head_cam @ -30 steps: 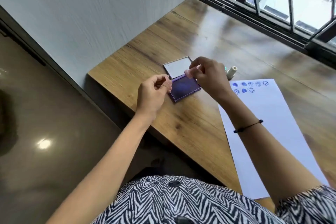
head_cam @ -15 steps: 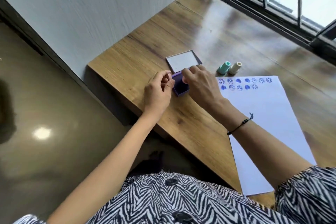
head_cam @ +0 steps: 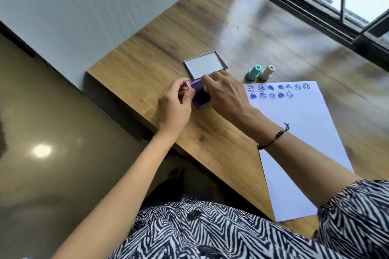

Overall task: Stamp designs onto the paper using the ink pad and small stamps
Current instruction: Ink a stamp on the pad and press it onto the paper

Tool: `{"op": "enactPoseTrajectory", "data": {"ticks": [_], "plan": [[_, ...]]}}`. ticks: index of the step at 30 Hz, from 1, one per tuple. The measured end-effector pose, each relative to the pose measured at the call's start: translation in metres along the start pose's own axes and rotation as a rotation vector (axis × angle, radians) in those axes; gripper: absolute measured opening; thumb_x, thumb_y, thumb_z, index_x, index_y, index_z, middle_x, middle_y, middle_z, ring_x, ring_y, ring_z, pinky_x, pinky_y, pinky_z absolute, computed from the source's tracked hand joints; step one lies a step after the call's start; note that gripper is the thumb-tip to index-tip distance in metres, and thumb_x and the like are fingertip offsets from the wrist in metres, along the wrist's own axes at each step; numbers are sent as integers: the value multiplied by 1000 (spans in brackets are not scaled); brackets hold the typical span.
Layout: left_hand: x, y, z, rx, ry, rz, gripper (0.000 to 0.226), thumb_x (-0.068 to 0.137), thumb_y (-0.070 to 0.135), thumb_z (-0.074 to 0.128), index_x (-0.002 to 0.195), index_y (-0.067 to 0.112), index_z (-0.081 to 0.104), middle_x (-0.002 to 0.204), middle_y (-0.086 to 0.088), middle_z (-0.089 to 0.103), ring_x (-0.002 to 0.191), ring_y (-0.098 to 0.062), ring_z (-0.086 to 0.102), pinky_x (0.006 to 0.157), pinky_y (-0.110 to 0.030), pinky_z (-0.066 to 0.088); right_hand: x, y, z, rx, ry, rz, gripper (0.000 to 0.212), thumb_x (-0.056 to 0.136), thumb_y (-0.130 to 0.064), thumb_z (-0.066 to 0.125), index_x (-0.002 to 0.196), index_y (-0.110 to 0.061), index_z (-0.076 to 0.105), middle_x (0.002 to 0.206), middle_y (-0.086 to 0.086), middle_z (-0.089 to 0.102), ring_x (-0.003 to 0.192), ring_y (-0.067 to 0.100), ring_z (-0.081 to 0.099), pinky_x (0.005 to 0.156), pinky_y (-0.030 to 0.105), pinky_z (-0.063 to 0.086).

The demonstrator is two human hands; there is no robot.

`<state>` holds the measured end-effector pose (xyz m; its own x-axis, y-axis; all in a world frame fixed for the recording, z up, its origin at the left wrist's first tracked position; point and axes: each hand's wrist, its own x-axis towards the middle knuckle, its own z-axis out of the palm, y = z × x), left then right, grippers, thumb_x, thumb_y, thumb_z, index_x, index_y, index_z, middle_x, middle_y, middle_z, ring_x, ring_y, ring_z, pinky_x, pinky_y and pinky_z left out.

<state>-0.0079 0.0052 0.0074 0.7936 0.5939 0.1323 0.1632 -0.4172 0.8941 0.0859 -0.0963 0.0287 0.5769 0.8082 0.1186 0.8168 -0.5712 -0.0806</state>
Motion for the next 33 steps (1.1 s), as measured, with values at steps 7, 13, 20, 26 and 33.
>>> {"op": "enactPoseTrajectory", "data": {"ticks": [7,13,20,26,33], "plan": [[0,1,1,28,14,22,24,87,18,56,108,8,57,102,-12,66,90,-22,61,81,-38,53,0,1,3,-9,6,7,18,85,-9,53,102,-5,52,95,21,61,87,34,54,56,35,37],[-2,2,-3,43,-19,31,24,87,17,55,108,7,56,102,-14,66,91,-24,60,83,-44,52,1,-1,-3,73,-7,81,12,87,-11,49,99,-8,52,93,18,62,85,33,55,56,33,34],[-11,17,11,32,22,198,22,87,15,55,104,3,58,99,-17,63,89,-28,58,75,-6,36,-47,16,-25,638,437,554,7,85,-11,52,83,-13,58,76,5,67,71,25,55,66,33,37],[-35,72,87,-52,-366,443,28,83,9,55,109,-2,57,105,-22,65,100,-34,59,82,-25,37,-94,90,-41,464,486,754,8,87,-13,51,88,-11,59,78,5,67,72,17,53,58,19,29],[-39,68,132,47,-646,389,26,88,15,51,113,5,50,107,-16,65,101,-31,60,81,-39,46,-105,150,-39,205,303,761,15,85,-6,52,96,-3,62,98,21,63,86,38,60,73,42,50]]}}
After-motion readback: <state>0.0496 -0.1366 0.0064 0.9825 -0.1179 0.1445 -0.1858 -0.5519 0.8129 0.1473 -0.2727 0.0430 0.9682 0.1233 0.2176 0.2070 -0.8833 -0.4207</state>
